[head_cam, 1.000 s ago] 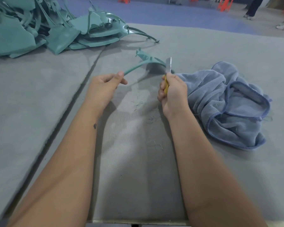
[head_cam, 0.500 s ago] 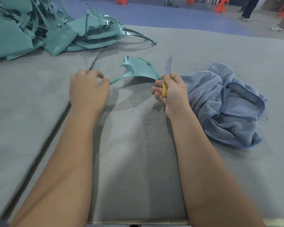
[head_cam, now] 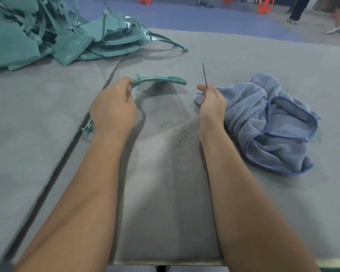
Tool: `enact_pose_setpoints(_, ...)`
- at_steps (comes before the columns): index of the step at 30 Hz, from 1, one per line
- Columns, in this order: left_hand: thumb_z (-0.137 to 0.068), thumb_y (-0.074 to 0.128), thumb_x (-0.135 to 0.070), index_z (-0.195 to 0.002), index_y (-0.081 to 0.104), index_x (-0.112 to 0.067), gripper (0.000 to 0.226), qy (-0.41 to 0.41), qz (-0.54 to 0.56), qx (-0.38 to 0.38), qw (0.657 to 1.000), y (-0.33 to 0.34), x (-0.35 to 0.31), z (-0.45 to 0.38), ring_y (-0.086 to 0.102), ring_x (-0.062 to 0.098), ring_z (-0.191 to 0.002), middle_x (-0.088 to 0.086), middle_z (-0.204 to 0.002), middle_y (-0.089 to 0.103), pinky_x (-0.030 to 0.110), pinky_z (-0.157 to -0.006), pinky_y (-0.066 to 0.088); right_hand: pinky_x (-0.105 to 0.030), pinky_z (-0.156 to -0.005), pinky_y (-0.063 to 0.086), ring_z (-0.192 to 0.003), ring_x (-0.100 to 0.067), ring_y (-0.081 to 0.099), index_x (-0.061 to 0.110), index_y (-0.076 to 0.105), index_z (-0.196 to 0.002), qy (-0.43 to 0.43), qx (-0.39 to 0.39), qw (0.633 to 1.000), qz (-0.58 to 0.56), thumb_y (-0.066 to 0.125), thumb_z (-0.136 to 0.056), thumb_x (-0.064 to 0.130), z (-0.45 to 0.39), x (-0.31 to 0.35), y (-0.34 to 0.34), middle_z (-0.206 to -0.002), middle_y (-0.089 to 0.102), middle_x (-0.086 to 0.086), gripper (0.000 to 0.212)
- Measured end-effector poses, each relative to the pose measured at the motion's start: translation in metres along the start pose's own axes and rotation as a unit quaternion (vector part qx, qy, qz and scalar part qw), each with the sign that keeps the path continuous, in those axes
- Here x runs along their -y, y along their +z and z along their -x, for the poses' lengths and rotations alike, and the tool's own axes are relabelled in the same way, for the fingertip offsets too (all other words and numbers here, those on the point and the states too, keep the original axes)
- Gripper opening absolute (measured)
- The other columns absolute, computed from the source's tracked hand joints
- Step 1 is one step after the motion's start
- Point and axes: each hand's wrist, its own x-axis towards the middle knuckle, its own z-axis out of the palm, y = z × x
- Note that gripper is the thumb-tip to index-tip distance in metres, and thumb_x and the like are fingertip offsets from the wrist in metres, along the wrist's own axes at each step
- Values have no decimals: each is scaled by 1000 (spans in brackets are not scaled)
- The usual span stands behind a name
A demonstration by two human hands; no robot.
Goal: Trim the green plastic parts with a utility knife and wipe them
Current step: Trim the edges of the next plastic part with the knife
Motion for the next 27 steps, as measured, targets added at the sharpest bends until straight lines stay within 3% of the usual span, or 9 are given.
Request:
enact_pose_setpoints(3, -98, 37, -22, -116, 60, -25, 30, -23, -6, -3, 1000, 0, -2, -1, 48, 26, -71, 7, -84, 64, 34, -59, 34, -28, -57, 37, -58, -13, 42, 18, 53, -80, -39, 19, 996, 74, 47, -100, 22, 3, -2, 0, -66, 47, 1, 21)
enact_pose_setpoints(5, -96, 38, -25, -113, 60, -26, 29, -20, 0, 1, 1000, 1, -4, 1, 47, 25, -69, 3, -78, 60, 32, -59, 34, -25, -48, 40, -48, -14, 44, 16, 49, -81, -36, 40, 995, 89, 46, -100, 18, 5, -3, 1, -65, 52, -4, 20)
enact_pose_setpoints(7, -94, 39, -31, -113, 61, -29, 29, -20, 10, 3, 1000, 1, -5, 3, 48, 23, -69, -2, -76, 57, 31, -60, 34, -21, -40, 35, -37, -9, 40, 15, 48, -82, -22, 52, 994, 95, 43, -101, 17, 7, -3, 2, -59, 53, -4, 20)
enact_pose_setpoints(12, -96, 41, -47, -115, 65, -33, 34, -10, 21, 2, 1000, 3, -6, 5, 61, 31, -80, 3, -85, 69, 33, -62, 43, -20, -42, 32, -41, -8, 38, 12, 52, -80, -1, 50, 995, 81, 39, -102, 14, 9, -2, 4, -55, 50, -2, 26)
enact_pose_setpoints(20, -101, 39, -41, -97, 68, -24, 34, 15, 27, -32, 999, 6, -4, 8, 44, 21, -59, -4, -64, 53, 26, -45, 24, -20, -37, 37, -30, -15, 42, 9, 47, -79, 14, 51, 994, 91, 35, -102, 16, 12, -3, 5, -53, 54, -8, 27)
enact_pose_setpoints(24, -101, 39, -42, -100, 68, -25, 34, 15, 41, -24, 999, 6, -5, 10, 53, 23, -64, 0, -72, 64, 34, -51, 39, -19, -36, 30, -32, -9, 35, 8, 46, -75, 15, 32, 994, 100, 38, -100, 13, 10, -3, 4, -48, 46, -5, 27)
enact_pose_setpoints(27, -101, 39, -42, -102, 68, -25, 34, 15, 37, -21, 999, 6, -6, 11, 55, 24, -66, 1, -76, 66, 35, -52, 41, -22, -39, 25, -38, -11, 30, 14, 36, -65, 12, 38, 993, 111, 40, -99, 11, 8, -4, 6, -50, 38, -4, 35)
